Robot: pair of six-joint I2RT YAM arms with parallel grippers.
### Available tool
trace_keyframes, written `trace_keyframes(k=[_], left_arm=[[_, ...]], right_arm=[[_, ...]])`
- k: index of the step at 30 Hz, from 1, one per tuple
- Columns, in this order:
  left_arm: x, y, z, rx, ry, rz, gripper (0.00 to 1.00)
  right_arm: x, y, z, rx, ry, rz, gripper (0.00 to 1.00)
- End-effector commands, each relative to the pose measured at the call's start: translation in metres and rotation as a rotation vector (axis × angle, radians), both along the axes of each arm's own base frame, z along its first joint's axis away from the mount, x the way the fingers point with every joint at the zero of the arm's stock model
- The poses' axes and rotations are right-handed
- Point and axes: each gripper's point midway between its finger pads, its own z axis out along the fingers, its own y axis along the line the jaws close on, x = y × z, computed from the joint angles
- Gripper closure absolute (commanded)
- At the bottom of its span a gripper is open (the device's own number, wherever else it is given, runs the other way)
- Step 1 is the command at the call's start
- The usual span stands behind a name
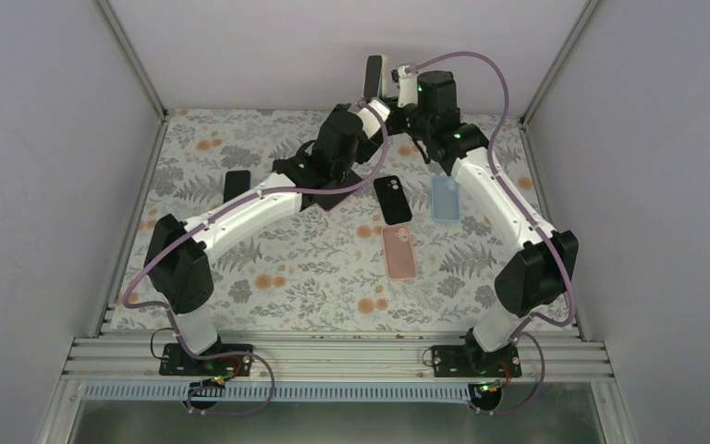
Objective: Take the phone out of the phone case
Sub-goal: Remove the phone case from the phone.
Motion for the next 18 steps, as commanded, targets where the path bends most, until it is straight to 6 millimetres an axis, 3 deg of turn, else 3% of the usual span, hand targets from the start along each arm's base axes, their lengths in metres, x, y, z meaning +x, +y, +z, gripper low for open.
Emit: trace_keyframes(k=[1,5,10,18], left_arm=[[0.048,0.111,0.029,-0.104,-0.091,0.406,0.26],[0.052,0.097,0.030,-0.128,-0.084,0.374,0.32],[0.052,0.086,0.037,-0.128,-0.146,0.366,0.58],[0.055,0.084,0.048,-0.155,-0.213,0.379,0.73]], right_arm=[[-0.059,0.022,0.083,0.082,-0.186,0.143,0.97],[-0.065,0.035,0.074,0.080,-0.166,0.173,0.97],[-0.070,0.048,0.070,0.074,-0.153,0.193,0.97],[-0.073,0.056,0.069,0.077,-0.142,0.222,0.97]])
